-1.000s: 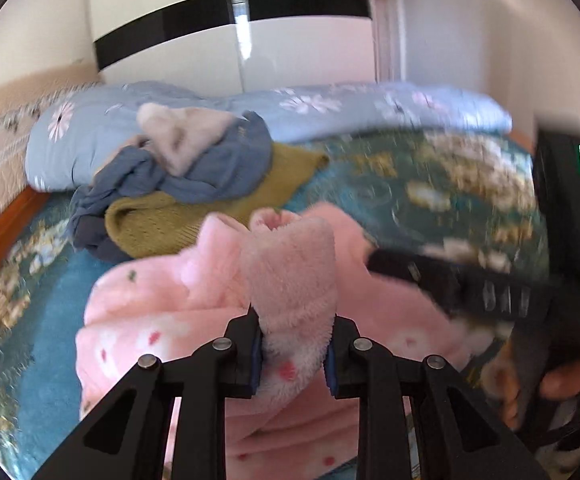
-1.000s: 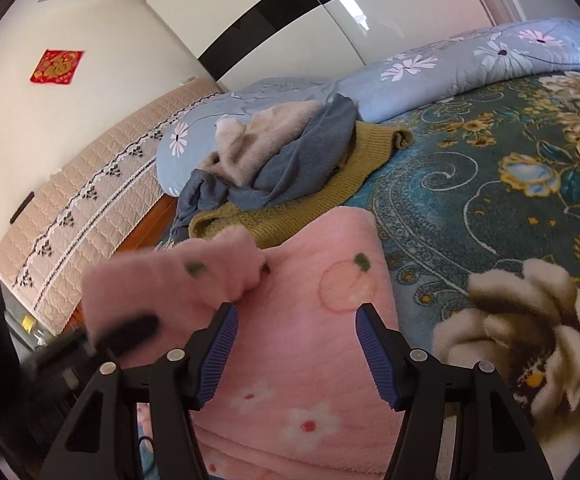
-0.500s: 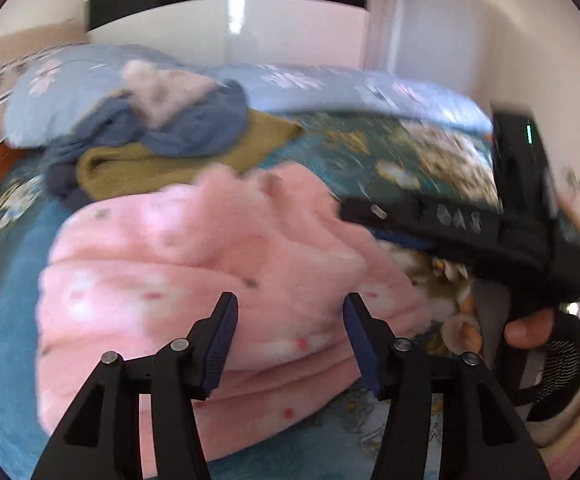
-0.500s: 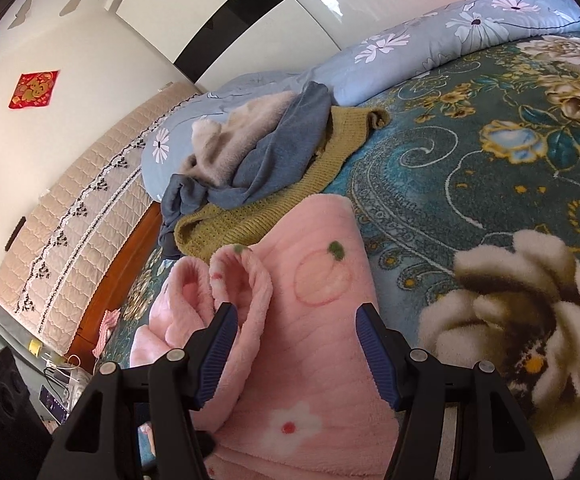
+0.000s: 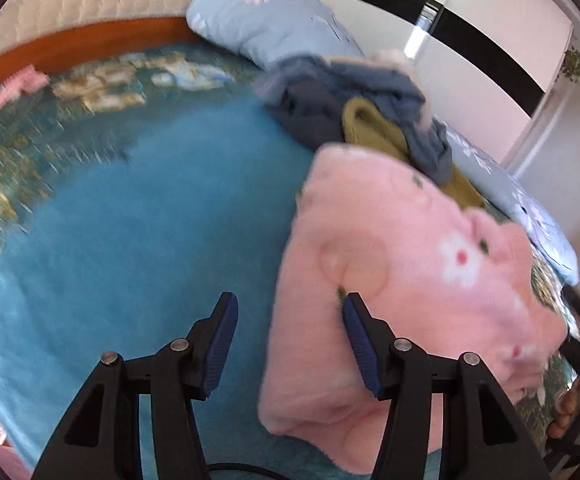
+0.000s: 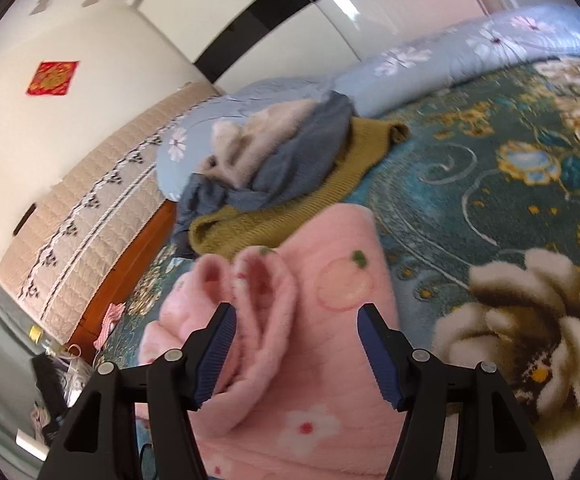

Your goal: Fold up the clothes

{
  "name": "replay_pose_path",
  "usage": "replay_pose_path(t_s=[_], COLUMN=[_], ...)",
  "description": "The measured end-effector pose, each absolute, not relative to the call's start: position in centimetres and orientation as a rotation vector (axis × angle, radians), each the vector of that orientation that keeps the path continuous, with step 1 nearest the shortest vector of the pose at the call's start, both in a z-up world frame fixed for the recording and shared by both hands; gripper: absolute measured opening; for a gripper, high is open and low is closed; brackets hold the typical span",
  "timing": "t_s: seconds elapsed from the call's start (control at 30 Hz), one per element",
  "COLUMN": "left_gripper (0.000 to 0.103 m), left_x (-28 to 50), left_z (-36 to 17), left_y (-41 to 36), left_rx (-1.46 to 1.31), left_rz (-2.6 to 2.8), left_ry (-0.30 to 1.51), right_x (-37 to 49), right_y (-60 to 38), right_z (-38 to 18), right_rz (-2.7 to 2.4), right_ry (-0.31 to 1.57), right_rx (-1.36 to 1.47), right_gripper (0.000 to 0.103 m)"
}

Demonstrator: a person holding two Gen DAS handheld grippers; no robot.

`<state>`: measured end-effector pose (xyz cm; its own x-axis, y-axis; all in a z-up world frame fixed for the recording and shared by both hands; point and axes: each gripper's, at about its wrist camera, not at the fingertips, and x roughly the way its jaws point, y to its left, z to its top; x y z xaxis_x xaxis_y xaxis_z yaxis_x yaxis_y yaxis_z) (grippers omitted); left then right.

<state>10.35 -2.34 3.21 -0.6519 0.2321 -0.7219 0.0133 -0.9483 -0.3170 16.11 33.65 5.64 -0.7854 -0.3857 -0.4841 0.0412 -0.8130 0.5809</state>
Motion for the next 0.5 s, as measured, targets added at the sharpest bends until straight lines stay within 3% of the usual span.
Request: replay_pose_path(t_s=[0.1, 0.5], left_gripper=[0.056, 0.057], left_x=[10.2, 9.8], left_z=[1.8, 0.8], left_y=[-2.3, -3.7], left_rx=[-1.241, -1.2], left_rz=[2.668, 2.57], left_ry=[-0.466, -0.613], right_x=[15.4, 5.6], right_y=[31.5, 27.0], right_z=[6.7, 5.9], right_rz=[-2.545, -2.38], right_ry=[-0.755, -0.672], right_rx=[0.911, 1.289], right_gripper=[0.073, 0.073])
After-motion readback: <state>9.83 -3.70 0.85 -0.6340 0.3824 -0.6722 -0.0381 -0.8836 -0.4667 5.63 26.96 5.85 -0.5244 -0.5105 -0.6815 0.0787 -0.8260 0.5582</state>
